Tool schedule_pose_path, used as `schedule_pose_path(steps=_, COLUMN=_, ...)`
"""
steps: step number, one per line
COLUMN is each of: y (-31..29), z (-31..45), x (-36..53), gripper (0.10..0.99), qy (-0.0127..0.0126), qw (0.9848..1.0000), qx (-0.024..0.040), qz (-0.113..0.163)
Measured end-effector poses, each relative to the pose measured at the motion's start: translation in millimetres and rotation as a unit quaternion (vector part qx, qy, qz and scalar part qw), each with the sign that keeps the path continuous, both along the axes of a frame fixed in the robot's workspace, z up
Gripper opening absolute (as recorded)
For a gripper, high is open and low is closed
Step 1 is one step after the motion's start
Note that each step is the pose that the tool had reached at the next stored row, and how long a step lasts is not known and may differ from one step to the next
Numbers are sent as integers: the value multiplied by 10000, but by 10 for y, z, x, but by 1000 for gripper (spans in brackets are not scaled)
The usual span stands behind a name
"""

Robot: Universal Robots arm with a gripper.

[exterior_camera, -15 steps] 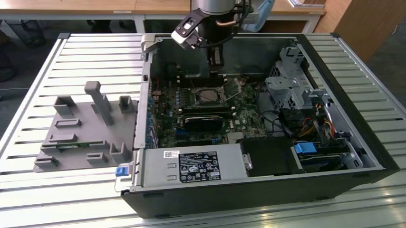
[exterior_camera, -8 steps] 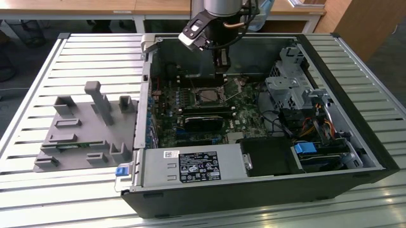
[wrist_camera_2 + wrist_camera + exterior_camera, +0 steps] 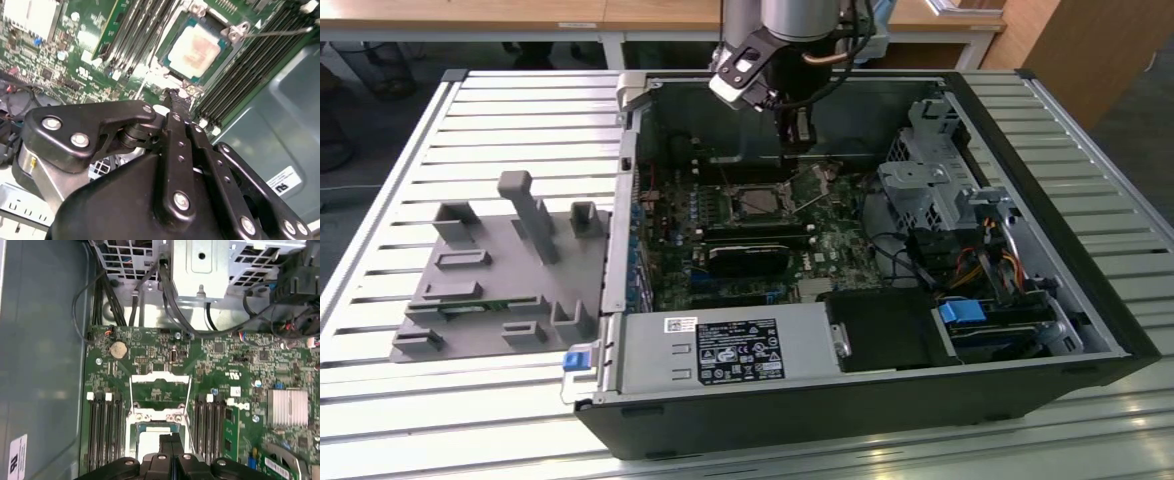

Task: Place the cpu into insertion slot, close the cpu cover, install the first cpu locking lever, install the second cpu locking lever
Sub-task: 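Close the cpu cover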

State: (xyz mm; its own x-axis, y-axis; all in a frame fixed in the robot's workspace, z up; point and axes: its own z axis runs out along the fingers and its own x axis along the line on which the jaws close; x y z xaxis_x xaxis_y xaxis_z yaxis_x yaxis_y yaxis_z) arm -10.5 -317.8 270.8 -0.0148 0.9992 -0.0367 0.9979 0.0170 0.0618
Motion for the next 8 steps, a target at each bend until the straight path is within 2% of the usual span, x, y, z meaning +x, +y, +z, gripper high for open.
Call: schedule_pose_path(steps=8, y=16, z=-60, x=211, gripper=106, qy=26, qw=10000, qx=0, qz=20)
